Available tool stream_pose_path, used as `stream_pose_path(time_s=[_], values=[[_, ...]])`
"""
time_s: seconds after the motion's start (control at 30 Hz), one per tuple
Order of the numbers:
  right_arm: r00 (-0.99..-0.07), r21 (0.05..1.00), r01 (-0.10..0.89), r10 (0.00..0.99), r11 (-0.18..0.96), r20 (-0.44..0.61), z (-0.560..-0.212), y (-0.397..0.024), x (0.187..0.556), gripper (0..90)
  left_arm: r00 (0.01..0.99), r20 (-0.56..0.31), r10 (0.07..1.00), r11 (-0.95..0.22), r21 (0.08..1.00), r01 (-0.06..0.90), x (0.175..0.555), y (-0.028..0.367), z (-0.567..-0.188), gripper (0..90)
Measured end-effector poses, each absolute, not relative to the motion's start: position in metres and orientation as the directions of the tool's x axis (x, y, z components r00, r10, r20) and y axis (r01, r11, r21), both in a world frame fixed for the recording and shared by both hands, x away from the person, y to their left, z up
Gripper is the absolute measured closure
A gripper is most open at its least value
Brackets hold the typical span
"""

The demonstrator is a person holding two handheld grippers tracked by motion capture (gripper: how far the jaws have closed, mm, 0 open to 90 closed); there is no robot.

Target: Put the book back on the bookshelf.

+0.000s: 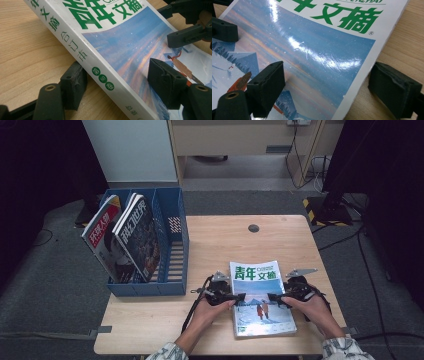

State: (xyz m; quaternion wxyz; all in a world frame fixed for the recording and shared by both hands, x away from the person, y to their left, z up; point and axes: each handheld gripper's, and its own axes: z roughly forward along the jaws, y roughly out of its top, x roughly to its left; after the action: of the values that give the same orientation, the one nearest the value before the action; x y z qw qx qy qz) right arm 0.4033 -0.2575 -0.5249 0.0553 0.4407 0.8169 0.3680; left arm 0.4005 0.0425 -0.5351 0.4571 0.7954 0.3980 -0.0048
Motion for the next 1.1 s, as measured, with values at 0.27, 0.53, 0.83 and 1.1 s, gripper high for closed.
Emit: stream_pose_path(time_s=[0.27,0.53,0.83,1.1], values=[[-0.586,0.657,0.687,0.770,0.310,0.251,-0.525,-0.261,0.404,20.3,0.652,-0.429,0.625,-0.207,0.714,0.669,0.411,0.037,-0.528,45.7],[-0.575,0.657,0.694,0.776,0.296,0.258,-0.524,-0.263,0.404,23.9,0.657,-0.423,0.624,-0.213,0.717,0.663,0.416,0.036,-0.521,53.3],[-0.575,0.664,0.688,0.779,0.293,0.252,-0.525,-0.259,0.402,24.5,0.642,-0.443,0.626,-0.250,0.665,0.703,0.430,0.039,-0.510,55.1],[-0.579,0.669,0.684,0.774,0.292,0.254,-0.525,-0.257,0.401,24.8,0.623,-0.470,0.625,-0.259,0.629,0.733,0.446,0.039,-0.506,56.6]])
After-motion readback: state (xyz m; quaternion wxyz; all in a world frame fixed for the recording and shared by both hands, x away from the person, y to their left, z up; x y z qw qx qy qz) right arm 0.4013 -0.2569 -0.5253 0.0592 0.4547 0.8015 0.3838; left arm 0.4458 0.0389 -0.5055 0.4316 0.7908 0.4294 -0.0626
